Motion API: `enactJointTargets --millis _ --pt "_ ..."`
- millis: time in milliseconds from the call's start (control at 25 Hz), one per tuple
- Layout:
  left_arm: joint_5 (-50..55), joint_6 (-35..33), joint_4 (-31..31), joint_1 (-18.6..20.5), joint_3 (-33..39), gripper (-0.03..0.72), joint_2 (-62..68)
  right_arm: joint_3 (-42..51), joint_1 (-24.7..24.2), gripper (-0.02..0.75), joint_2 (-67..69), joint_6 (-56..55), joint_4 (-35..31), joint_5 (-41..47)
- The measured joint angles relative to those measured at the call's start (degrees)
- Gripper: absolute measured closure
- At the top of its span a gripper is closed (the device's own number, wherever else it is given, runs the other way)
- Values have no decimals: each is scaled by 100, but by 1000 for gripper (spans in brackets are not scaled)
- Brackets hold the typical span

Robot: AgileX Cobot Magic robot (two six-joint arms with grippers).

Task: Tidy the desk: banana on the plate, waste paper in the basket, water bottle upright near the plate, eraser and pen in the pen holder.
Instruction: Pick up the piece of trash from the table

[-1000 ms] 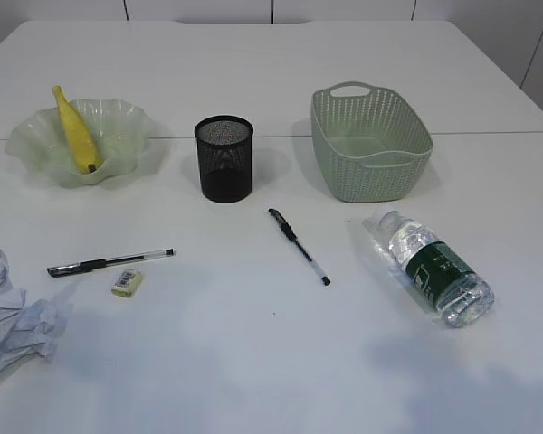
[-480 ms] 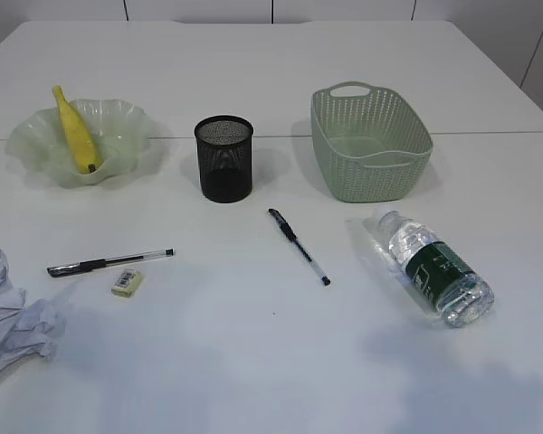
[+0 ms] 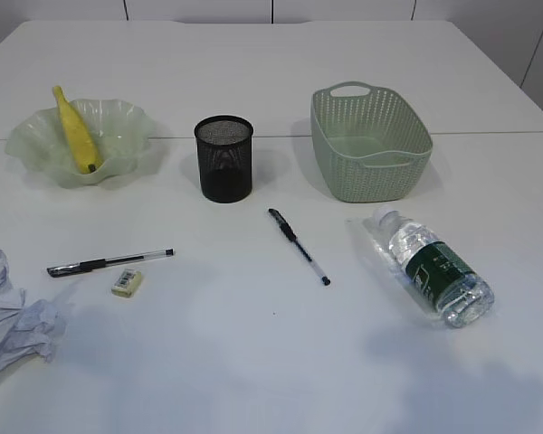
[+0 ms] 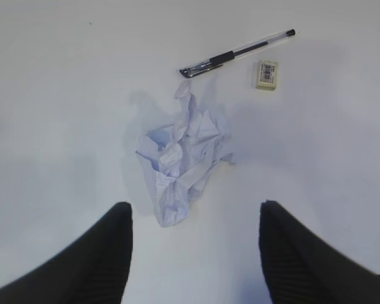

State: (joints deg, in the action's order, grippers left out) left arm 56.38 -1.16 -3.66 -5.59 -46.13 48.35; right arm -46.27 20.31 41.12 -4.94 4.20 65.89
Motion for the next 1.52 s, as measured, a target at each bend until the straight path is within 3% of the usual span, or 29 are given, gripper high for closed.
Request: enactJointTargets --millis 480,840,1520 --pt "-138 -87 22 0 0 228 662 0 0 237 0 0 0 -63" --pt "-572 -570 22 0 0 134 2421 0 0 237 0 0 -9 -77" --pt "-1621 -937 33 0 0 127 3442 0 0 237 0 0 -9 -123"
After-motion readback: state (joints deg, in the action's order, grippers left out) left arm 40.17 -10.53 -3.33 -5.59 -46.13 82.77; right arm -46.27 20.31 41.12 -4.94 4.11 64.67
